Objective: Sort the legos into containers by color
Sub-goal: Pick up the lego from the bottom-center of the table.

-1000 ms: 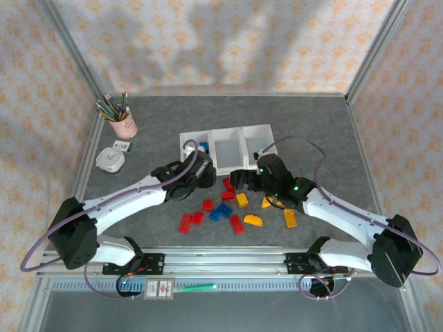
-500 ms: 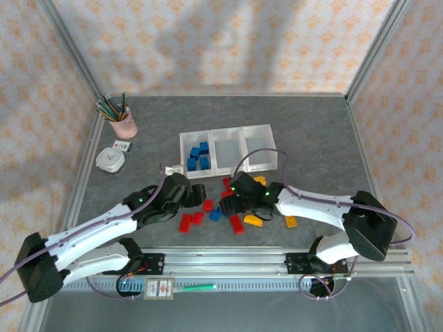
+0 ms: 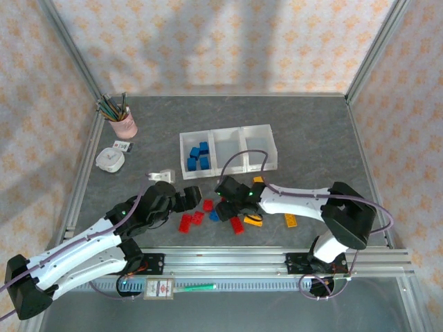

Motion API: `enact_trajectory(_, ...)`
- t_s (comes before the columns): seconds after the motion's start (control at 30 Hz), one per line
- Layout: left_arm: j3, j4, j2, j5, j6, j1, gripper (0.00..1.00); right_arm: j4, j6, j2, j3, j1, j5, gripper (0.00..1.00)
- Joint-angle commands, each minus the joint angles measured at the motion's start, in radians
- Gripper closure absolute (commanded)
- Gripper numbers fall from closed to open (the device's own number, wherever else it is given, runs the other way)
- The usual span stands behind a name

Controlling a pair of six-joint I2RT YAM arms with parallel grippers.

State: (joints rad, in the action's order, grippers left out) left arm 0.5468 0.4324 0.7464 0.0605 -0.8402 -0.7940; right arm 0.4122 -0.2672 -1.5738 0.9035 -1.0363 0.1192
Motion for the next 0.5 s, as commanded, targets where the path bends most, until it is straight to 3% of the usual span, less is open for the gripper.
enact_trajectory(0.0,-0.013,0.024,-0.003,0.028,-0.005,-0.002,0.01,0.03,0.036,-0.016,0.024,-0.008,-0.009,0.33)
enact_trajectory(0.23,-0.012,0.035,0.008,0.044,-0.002,-0.002,0.01,0.019,0.058,-0.06,0.035,-0.009,0.005,0.34)
enact_trajectory(0.47,-0.012,0.046,0.004,0.049,-0.008,-0.002,0.01,0.012,0.066,-0.09,0.052,-0.01,-0.014,0.42)
